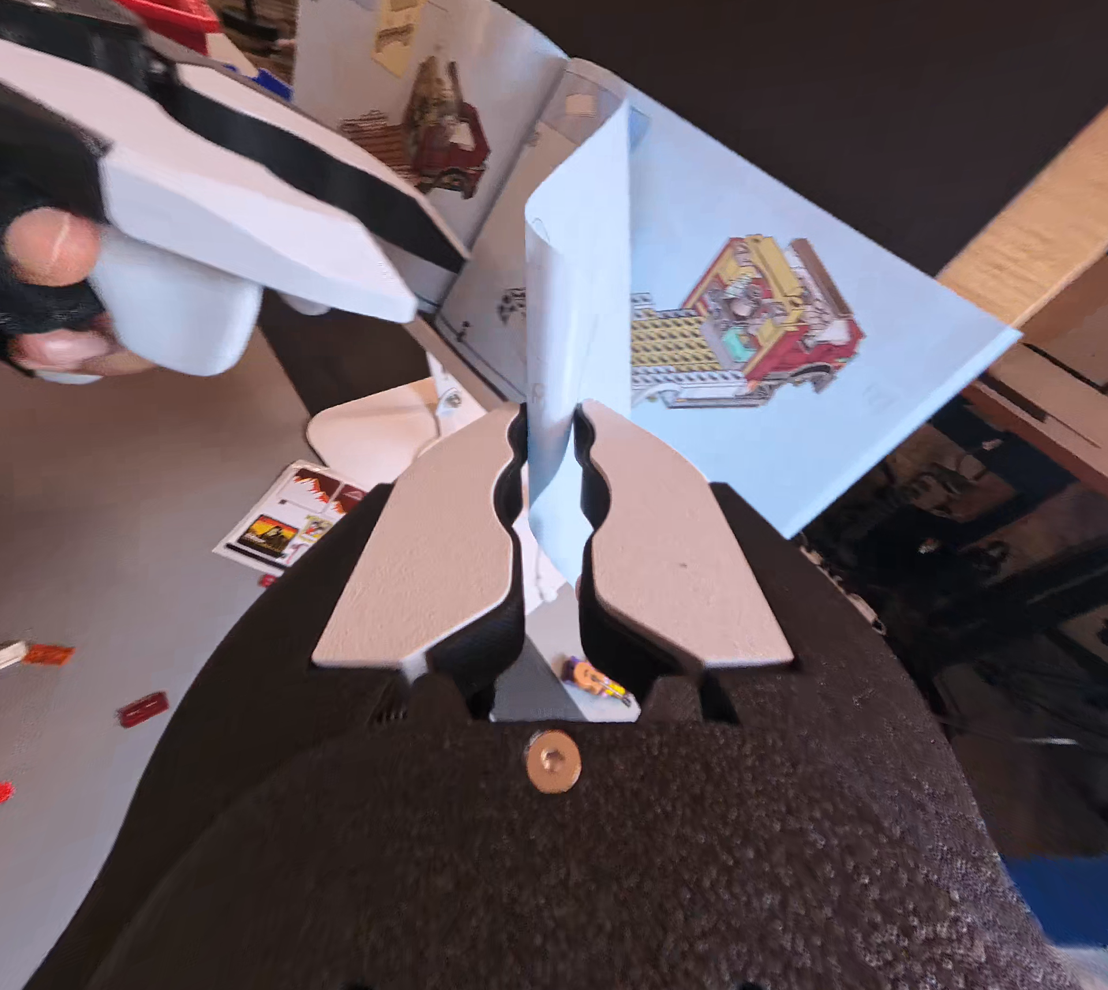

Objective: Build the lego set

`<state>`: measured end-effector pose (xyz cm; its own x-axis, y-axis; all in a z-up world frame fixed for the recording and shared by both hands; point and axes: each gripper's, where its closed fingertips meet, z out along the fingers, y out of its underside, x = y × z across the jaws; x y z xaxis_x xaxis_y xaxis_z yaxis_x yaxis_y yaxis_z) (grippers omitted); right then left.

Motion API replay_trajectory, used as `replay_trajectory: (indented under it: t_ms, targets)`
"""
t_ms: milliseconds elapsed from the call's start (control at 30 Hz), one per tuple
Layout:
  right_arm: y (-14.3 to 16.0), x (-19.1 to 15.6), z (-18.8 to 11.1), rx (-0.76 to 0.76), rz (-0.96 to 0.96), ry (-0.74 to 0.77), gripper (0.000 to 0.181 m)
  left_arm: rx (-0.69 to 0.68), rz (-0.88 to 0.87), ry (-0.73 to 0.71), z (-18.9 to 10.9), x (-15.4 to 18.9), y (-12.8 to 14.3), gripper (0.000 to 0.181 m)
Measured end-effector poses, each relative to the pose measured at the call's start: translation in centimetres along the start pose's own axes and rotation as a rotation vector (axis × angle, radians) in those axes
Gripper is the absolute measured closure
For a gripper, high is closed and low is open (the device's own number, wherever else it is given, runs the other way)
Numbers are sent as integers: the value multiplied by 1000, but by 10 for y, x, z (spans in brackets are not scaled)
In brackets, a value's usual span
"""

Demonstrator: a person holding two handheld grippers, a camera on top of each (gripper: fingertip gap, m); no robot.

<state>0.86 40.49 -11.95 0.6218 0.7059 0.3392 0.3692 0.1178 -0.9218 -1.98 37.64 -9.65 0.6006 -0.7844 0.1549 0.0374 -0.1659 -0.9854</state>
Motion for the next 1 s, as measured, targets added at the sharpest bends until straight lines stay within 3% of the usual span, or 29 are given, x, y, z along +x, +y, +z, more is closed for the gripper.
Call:
replay_trajectory:
  t_ms: [133,433,533,667,800,1000]
  targets:
    - [-6,-31,1,14,-6,-114,167,9,-97,63,10,8,0,140]
    - [-12,-70,-10,49,10,-296,167,65,-128,127,-5,13,-7,168]
    - [-26,-66,-21,135,93,-337,166,67,-103,129,-16,12,-10,170]
    - [-42,-36,-30,227,274,-329,166,74,-86,125,-33,5,-17,170]
    - [-20,-15,-6,71,201,-193,166,97,-89,136,-51,-2,-28,169]
    - [-14,-36,45,-65,-18,-120,166,131,-34,118,-75,-8,-51,169]
